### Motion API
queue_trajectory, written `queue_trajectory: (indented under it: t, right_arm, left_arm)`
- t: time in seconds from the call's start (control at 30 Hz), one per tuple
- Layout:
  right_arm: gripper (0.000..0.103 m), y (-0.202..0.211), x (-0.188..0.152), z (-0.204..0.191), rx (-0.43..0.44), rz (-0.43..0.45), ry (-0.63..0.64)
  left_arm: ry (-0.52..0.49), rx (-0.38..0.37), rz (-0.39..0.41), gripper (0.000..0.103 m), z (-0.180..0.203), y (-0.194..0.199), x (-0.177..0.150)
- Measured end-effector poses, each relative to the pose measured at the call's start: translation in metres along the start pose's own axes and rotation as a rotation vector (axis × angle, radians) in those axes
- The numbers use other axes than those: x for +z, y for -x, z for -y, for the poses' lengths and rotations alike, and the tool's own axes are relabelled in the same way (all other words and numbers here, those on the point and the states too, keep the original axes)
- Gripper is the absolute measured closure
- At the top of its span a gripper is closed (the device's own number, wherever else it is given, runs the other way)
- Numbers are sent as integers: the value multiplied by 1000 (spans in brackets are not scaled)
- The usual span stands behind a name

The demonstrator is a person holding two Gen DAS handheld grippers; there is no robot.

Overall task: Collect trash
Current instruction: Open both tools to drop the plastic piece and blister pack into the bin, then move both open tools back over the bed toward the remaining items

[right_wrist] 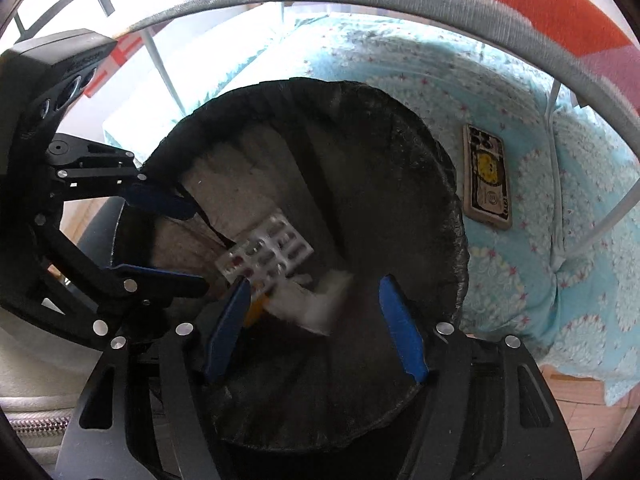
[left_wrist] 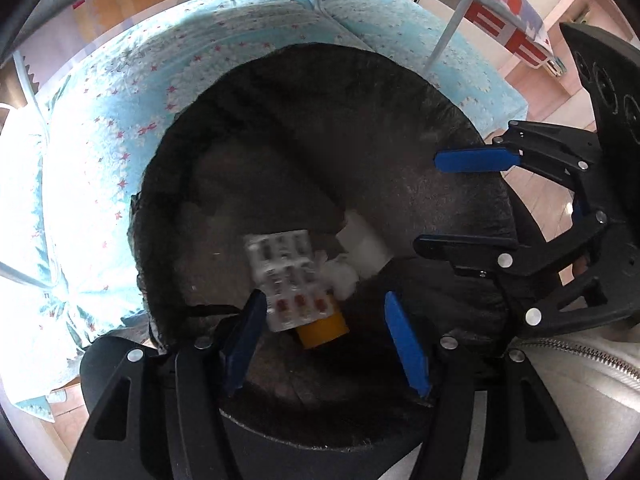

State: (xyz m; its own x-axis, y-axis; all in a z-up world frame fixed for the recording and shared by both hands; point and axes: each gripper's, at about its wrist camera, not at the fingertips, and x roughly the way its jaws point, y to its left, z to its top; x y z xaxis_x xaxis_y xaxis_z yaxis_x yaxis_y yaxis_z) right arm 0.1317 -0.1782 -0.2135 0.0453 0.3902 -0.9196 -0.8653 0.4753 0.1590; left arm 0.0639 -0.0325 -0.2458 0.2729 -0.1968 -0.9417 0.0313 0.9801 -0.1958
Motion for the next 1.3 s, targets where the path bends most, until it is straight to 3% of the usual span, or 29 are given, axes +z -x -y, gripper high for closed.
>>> queue_trajectory:
  t: [0.53, 1.3]
  right_arm:
    - [36, 30, 10, 2, -13, 89, 13]
    - [36, 108, 66, -3, -13, 327, 82]
  left_arm:
    - [1, 23, 139, 44, 5, 59, 4]
    - [-26, 97, 404, 44, -17, 161, 33]
